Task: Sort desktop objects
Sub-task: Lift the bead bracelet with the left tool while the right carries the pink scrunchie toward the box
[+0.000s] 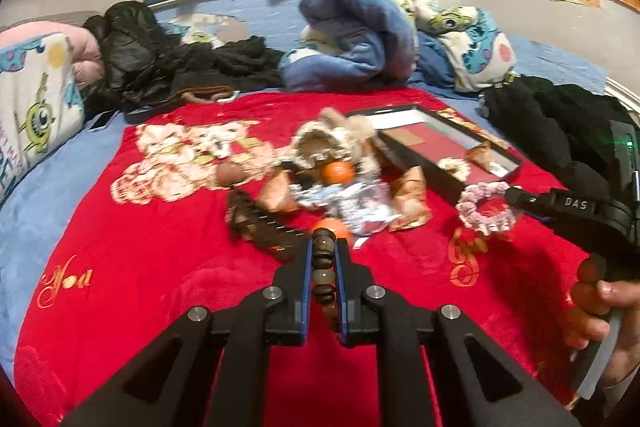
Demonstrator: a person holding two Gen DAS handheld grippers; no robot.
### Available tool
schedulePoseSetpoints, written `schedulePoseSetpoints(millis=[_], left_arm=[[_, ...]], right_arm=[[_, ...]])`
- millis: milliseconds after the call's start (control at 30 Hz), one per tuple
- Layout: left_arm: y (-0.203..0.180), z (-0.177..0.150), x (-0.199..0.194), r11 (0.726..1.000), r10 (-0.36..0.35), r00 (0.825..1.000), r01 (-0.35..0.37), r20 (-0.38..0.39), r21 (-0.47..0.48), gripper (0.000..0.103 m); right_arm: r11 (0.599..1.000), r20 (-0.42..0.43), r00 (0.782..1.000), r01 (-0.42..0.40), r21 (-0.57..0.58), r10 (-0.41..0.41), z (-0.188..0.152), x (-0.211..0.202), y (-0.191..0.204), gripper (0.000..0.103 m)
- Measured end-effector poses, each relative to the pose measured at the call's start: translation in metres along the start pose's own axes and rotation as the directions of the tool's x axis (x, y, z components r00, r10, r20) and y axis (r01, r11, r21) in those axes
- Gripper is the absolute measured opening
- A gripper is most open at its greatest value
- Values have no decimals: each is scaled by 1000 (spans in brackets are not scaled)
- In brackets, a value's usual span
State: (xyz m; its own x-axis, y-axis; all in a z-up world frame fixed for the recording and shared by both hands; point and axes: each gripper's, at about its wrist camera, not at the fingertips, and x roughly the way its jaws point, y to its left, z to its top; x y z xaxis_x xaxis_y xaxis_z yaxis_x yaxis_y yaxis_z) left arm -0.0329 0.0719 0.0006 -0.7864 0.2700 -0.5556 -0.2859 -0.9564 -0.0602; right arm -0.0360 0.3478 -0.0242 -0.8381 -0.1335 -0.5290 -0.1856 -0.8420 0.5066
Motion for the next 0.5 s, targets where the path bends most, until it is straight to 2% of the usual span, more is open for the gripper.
schedulePoseSetpoints(millis=[300, 500], left_arm=[[-63, 6, 3, 992, -105, 994, 106, -12, 74, 11], [-109, 6, 8, 972, -197, 980, 199, -34, 121, 11]], right_arm=[[999, 49, 998, 37, 33, -39, 8, -41, -31, 11], [994, 90, 991, 95, 50, -100, 10, -78, -66, 11]])
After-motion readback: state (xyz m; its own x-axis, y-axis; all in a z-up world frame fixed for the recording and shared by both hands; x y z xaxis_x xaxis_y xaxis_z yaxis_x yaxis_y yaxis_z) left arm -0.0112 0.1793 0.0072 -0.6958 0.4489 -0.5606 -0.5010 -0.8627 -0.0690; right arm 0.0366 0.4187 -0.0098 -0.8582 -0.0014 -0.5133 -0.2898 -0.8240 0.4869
